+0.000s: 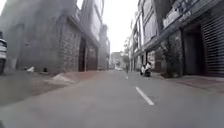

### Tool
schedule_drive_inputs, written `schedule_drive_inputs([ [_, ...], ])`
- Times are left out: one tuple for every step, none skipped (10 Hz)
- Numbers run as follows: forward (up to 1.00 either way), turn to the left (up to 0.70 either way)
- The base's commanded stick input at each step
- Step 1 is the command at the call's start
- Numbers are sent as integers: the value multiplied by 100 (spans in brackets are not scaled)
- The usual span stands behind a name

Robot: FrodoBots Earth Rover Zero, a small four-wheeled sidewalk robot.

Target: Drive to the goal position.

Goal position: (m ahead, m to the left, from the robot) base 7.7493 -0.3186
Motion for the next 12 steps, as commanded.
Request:
schedule_drive_inputs([
  [100,0],
  [100,0],
  [100,0],
  [100,0],
  [100,0],
  [100,0],
  [100,0],
  [100,0],
  [100,0],
  [100,0],
  [100,0],
  [100,-23],
])
